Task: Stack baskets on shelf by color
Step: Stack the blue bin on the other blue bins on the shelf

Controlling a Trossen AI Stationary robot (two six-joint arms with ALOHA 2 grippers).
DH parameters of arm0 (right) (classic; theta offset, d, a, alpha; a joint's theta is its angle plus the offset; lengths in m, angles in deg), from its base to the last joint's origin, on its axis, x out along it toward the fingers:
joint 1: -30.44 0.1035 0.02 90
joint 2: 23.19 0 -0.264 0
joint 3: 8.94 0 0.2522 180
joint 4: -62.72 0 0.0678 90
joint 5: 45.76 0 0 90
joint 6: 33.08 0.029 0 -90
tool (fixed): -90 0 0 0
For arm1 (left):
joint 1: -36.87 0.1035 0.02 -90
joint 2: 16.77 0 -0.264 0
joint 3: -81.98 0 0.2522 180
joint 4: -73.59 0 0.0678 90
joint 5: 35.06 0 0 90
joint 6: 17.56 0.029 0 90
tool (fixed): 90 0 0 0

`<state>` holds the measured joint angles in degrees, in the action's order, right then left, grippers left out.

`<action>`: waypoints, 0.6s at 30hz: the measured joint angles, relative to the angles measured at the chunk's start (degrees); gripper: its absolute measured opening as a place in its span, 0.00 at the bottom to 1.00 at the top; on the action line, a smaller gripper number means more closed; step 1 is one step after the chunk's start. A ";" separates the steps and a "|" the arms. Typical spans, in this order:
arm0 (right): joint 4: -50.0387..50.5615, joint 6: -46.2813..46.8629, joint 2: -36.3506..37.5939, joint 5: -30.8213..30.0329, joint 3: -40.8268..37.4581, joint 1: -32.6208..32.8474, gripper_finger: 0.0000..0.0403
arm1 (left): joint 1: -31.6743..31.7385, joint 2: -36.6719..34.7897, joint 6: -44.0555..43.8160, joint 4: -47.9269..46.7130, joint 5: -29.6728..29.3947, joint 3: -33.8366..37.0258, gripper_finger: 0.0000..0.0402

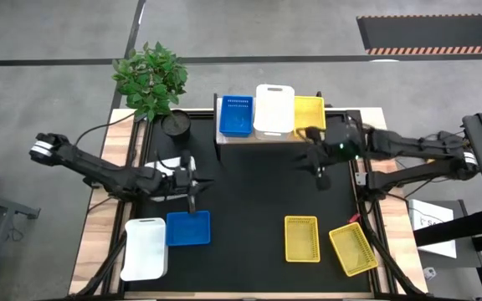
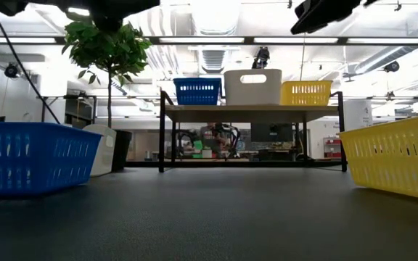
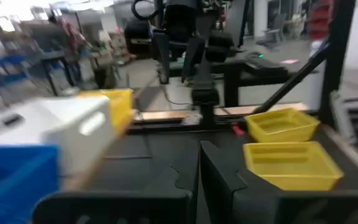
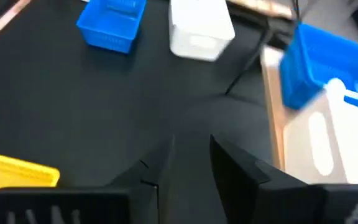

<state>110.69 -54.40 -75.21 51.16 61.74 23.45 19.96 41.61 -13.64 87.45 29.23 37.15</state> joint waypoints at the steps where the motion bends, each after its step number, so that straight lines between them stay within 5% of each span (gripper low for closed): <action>1: -2.80 -0.84 0.39 -1.13 -1.89 1.07 0.23 | -0.36 1.21 -2.38 0.79 0.02 -0.18 0.00; 7: -12.62 -5.49 0.70 -8.32 -8.56 4.64 0.17 | -1.63 10.09 -15.86 1.89 -0.07 -3.74 0.00; 18: -10.32 -10.68 3.90 -8.61 -8.52 4.74 0.10 | -6.18 23.26 -42.38 -9.65 -0.19 -16.29 0.00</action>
<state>100.36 -65.07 -71.31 42.54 53.22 28.20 13.78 64.87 -56.02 77.79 29.04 20.86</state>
